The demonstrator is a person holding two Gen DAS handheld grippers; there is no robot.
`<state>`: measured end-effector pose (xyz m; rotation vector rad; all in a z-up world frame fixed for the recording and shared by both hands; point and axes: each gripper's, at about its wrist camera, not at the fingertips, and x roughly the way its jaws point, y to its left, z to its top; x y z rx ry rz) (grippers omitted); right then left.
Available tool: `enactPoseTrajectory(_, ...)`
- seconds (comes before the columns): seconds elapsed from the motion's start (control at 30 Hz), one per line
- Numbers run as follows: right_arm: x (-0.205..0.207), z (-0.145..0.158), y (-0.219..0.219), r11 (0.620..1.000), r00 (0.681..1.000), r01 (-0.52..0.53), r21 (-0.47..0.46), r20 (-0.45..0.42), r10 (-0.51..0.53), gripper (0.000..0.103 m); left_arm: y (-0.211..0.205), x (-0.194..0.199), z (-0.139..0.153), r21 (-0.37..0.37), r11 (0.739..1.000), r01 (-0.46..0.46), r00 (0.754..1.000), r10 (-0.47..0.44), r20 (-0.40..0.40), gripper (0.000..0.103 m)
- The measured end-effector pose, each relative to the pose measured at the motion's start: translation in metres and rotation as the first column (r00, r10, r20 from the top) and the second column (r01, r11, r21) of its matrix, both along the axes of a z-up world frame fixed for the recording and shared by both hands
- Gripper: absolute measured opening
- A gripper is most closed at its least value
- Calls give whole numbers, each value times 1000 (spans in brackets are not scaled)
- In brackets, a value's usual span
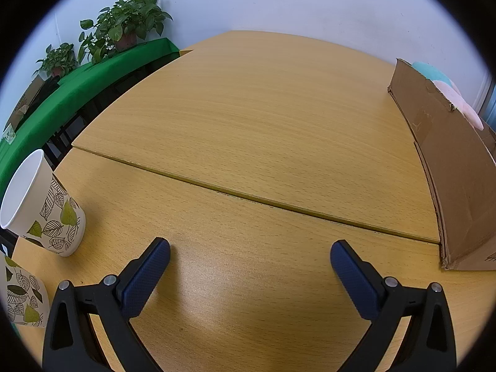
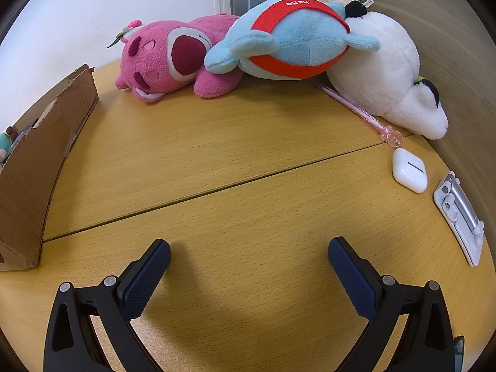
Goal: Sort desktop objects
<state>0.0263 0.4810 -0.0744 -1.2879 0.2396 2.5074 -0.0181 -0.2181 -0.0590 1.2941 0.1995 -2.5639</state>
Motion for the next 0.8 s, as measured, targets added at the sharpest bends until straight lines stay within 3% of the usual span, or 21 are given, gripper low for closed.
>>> enactPoseTrajectory(0.8,0,0,0,1000,1000,-4,0,1,4,103,-4,-2,3,0,1000,1,1000,-1,2,103)
